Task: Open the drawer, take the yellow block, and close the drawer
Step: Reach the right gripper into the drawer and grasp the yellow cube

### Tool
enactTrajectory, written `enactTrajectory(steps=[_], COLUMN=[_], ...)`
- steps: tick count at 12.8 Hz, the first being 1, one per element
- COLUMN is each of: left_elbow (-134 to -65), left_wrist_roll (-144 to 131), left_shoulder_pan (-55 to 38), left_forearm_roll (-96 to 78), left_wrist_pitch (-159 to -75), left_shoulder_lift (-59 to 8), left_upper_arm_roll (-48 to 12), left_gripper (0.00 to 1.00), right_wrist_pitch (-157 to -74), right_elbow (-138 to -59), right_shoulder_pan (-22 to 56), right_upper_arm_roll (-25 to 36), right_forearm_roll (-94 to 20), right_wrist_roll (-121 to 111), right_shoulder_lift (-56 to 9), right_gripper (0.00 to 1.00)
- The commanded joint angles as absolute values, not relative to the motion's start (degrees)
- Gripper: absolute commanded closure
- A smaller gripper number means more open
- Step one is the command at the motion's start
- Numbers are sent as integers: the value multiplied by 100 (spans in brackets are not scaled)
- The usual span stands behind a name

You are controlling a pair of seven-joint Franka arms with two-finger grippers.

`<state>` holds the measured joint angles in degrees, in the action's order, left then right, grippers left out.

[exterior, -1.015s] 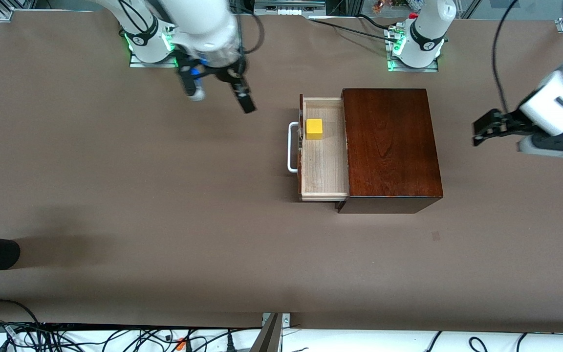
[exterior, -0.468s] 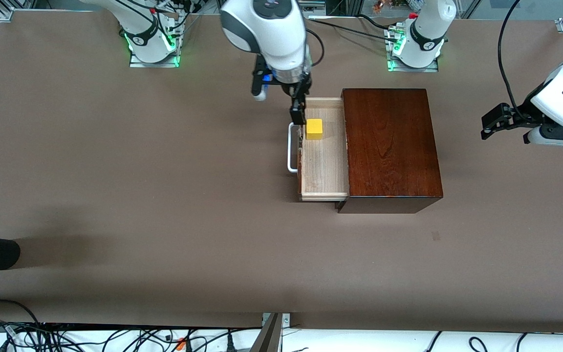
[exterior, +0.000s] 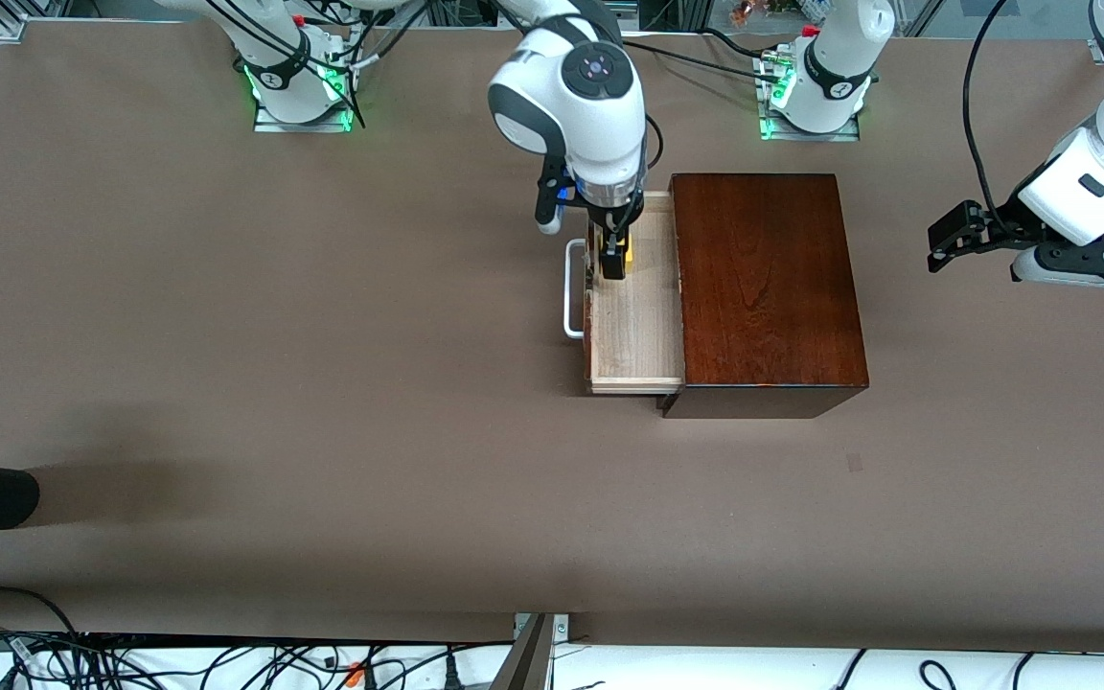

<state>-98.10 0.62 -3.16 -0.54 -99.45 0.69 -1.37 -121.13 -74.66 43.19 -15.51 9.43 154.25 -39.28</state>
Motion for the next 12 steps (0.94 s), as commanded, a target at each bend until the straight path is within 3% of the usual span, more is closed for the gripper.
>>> enactTrajectory(steps=[1,10,11,12], left_elbow=[-9853,-9844,-9844,-9844], left_wrist_roll=[9,-18,-18,-18], left_shoulder_pan=[-325,-316,-316,-316], left_forearm_roll=[17,35,35,26], left_wrist_pitch=[-9976,-10011,-10011,-10019], left_shoulder_lift=[114,62,62,53], left_upper_arm_roll=[-246,-246,-255,-255], left_gripper=[0,0,0,0], right_wrist_pitch=[-12067,-12234,-12243,-12234], right_elbow=[-7373,-7875,-7875,-7866], right_shoulder_pan=[4438,4465,4465,4456], right_upper_arm_roll=[-1512,-1521,-1521,-1521], right_forearm_roll=[1081,1081,1029,1037], right_wrist_roll=[15092,14651,14677,14652], right_shoulder_lift=[-4034,-4069,-4078,-4069], right_gripper=[0,0,8,64])
